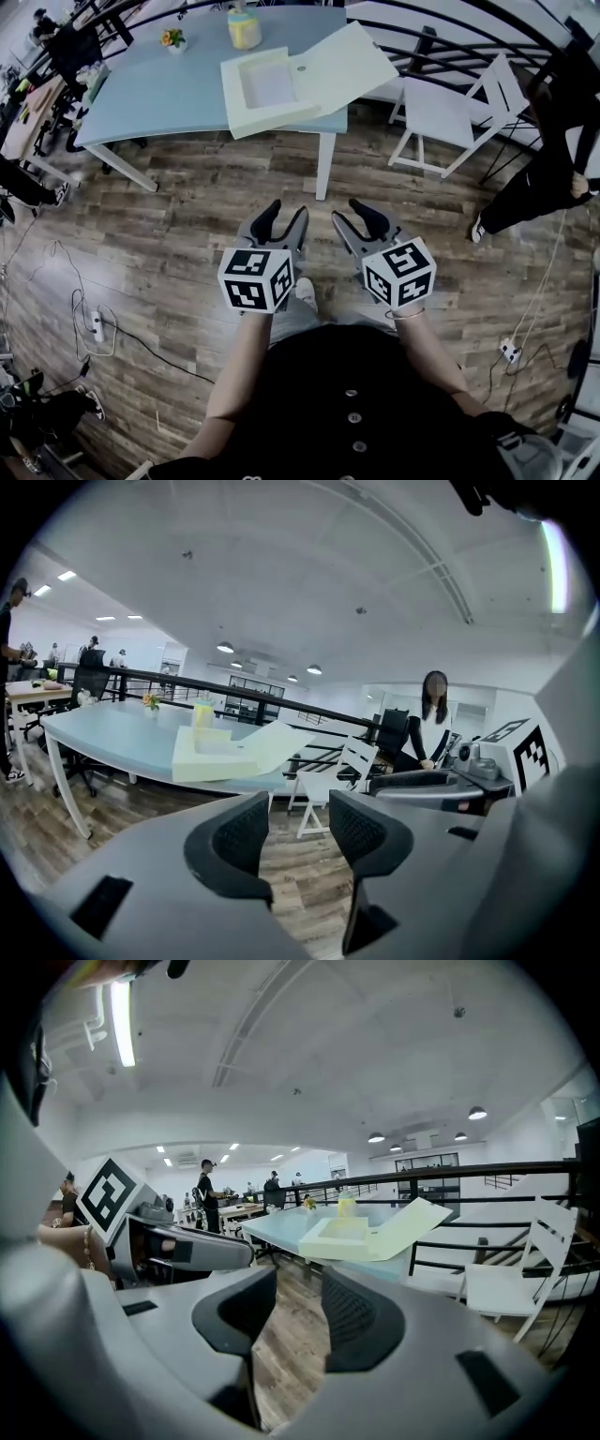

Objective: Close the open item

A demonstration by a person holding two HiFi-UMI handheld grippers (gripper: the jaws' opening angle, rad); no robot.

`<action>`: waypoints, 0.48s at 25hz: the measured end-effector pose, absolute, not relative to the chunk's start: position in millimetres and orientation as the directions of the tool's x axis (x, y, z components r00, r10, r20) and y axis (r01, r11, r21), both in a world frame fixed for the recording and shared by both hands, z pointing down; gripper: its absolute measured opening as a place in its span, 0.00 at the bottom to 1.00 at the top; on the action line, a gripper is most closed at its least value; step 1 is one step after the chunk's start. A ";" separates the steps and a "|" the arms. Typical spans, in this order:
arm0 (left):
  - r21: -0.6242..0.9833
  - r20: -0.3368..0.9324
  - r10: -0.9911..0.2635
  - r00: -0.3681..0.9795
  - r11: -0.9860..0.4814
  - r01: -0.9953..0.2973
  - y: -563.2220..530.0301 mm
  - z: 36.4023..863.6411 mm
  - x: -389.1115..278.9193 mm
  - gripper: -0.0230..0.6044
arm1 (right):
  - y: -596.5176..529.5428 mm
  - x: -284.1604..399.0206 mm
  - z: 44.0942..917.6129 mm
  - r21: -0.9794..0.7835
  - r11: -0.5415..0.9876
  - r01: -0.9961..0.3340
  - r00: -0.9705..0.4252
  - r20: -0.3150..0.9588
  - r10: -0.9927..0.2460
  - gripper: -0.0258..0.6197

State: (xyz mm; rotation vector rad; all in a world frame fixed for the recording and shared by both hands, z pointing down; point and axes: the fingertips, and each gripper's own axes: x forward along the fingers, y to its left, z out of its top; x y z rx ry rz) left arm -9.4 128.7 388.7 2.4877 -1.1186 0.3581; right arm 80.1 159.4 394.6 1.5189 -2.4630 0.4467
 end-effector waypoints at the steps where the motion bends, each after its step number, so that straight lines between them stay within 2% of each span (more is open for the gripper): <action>1: 0.241 0.380 -0.659 0.649 -0.608 -0.757 117.6 387.7 -13.8 0.35 | 148.0 76.2 393.7 -0.141 0.421 -0.896 -0.444 0.333 -0.832 0.26; 12: 0.255 0.389 -0.646 0.657 -0.610 -0.751 41.9 397.8 -65.1 0.35 | 72.9 32.6 398.0 -0.123 0.409 -0.904 -0.425 0.360 -0.831 0.27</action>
